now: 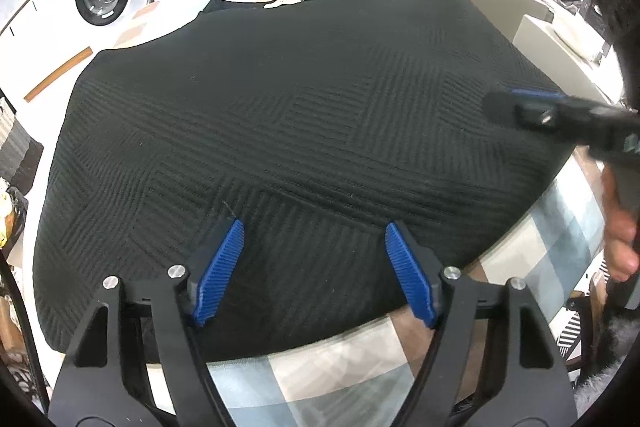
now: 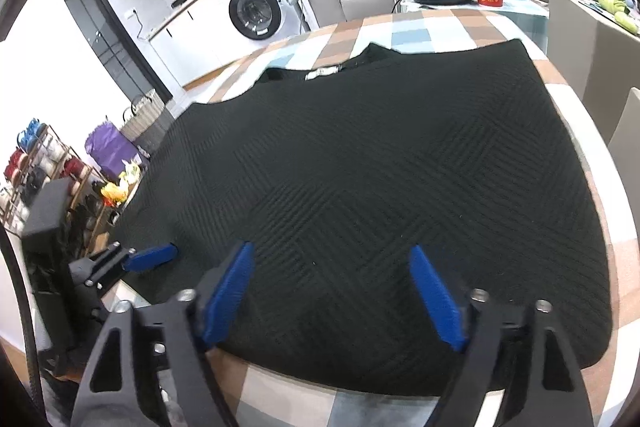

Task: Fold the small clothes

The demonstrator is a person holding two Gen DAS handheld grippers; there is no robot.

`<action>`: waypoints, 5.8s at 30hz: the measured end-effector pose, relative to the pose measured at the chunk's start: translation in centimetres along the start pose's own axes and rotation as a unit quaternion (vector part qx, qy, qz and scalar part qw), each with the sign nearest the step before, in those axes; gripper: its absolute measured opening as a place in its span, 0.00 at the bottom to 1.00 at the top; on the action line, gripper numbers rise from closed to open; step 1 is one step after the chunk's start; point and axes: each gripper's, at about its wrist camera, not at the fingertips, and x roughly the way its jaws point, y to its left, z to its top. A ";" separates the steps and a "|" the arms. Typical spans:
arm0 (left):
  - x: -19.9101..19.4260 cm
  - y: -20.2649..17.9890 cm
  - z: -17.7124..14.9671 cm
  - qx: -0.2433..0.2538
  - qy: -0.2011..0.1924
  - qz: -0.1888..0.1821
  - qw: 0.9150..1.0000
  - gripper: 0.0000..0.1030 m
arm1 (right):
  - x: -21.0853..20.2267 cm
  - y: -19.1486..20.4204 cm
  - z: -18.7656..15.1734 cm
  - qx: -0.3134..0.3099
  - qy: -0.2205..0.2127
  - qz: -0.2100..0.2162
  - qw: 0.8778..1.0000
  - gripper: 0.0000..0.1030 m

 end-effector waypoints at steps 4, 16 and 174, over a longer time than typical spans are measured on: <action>-0.4 0.4 -0.4 -0.008 -0.002 -0.001 1.000 0.68 | 1.1 0.4 -0.5 -0.045 0.017 -0.028 0.998 0.59; -3.6 6.8 -3.4 -0.091 -0.008 0.054 0.994 0.68 | -2.0 -2.5 -2.8 -0.110 0.008 -0.177 0.978 0.59; -0.8 4.8 0.9 -0.086 -0.070 -0.083 0.990 0.63 | 1.1 -3.4 3.8 0.015 0.008 0.035 0.999 0.11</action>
